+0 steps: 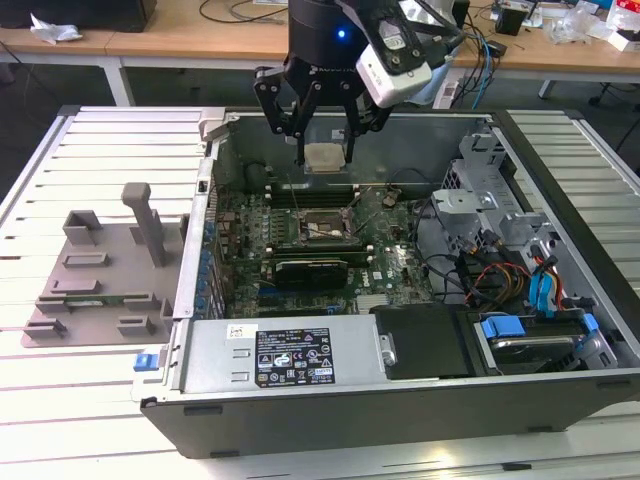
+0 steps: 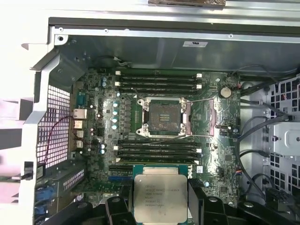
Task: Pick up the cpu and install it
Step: 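Pick up the cpu and move it towards the insertion slot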
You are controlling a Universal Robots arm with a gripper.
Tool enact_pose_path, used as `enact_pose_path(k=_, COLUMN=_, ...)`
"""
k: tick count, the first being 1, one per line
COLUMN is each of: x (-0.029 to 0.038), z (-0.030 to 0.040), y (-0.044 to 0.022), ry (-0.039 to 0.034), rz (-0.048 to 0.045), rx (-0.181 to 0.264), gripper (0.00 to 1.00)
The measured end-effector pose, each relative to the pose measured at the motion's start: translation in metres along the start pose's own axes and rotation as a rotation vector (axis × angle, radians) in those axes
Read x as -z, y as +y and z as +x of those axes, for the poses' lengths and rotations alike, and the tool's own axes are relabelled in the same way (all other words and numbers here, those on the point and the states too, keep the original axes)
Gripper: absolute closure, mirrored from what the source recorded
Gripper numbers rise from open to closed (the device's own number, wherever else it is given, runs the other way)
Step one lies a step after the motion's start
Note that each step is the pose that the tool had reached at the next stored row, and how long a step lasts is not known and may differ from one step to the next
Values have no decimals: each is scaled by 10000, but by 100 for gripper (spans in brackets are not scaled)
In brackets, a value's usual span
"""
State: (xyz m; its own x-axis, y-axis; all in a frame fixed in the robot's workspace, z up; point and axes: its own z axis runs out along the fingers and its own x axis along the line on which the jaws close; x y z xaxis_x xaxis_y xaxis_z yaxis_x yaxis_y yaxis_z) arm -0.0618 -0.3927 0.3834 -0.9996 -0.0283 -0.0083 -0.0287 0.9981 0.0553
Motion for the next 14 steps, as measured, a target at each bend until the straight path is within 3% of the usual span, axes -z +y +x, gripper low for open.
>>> enact_pose_path(k=14, x=-129, z=1, y=-7, ry=0, rz=0, rx=0, gripper=45)
